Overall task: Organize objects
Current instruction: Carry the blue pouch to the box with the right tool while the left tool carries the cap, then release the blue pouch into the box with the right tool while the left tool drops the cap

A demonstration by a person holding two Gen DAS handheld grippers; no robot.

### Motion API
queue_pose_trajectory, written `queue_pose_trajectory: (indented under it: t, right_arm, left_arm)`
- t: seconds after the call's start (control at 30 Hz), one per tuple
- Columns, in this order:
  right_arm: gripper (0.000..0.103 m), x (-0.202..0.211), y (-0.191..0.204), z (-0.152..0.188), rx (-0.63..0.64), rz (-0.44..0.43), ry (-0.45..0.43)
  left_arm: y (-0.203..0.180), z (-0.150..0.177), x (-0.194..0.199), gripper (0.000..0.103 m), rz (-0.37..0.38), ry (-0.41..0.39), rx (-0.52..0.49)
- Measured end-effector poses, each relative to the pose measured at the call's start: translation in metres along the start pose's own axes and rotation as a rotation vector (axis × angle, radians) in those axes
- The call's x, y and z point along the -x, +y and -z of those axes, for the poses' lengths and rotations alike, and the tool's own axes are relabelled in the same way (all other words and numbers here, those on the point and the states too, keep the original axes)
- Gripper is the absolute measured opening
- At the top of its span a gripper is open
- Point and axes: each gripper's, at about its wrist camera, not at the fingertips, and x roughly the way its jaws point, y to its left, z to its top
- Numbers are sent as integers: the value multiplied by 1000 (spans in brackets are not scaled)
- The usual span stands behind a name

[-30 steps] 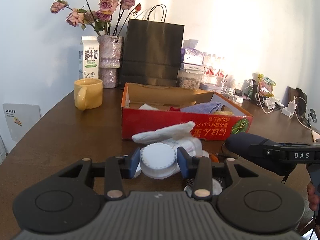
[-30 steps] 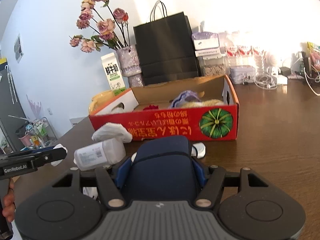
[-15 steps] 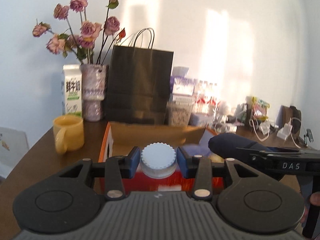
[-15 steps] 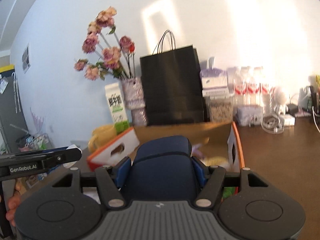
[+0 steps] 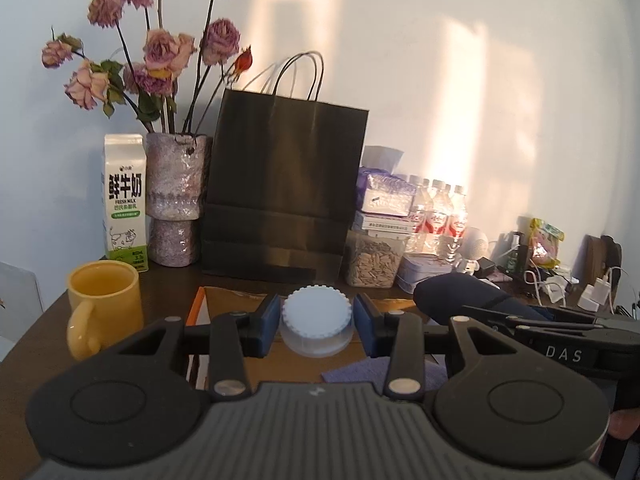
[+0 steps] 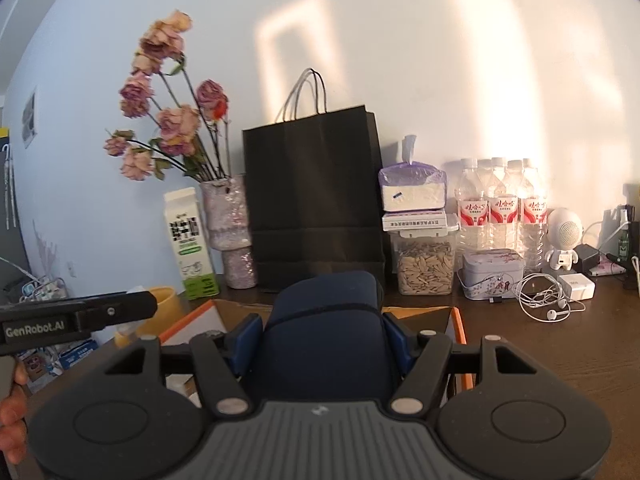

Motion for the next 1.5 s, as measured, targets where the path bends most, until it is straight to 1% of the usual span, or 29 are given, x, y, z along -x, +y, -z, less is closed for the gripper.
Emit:
queue_pose_trajectory:
  t: [0.17,0.3,0.57,0.6,0.63,0.67,0.7,0.73,0.8,1.17,1.33,1.5]
  right_arm:
    - [63,-30,-12,2,-23,16,16]
    - [63,-49,-22,6,-48,25,50]
    - [63,-67,-33,19,-66,36,116]
    - [63,-67,-33,20,-67,35,115]
    - [65,-65,-33,19,-67,30,110]
    - [82,-64,-33,18,-66,27,107]
    - [95,-63,-32,18,-62,28,107]
    - [103,-61,-31,18,-54,35,102]
    - [103,-60,-28,17,-39,47,100]
    - [103,-60,-23,17,-23,49,107]
    - [103,-60,-22,17,-12,51,112]
    - [103,-54,-16,18,7,51,99]
  left_arm:
    - [7,-4,-32,41,0,34,21]
    - [14,0,-50,41,-7,76,27]
    - [16,10,-64,41,-15,128,2]
    - [15,11,-63,47,-22,128,-4]
    - [14,11,-63,69,-29,126,-8]
    - [14,10,-62,83,-40,119,-9]
    - [13,10,-60,103,-53,104,-10]
    - [13,10,-57,103,-72,82,-14]
    - [12,8,-55,103,-77,76,-21]
    - [12,8,-56,103,-81,84,-13]
    - [11,6,-52,103,-75,75,-13]
    - [9,4,-43,103,-68,56,-13]
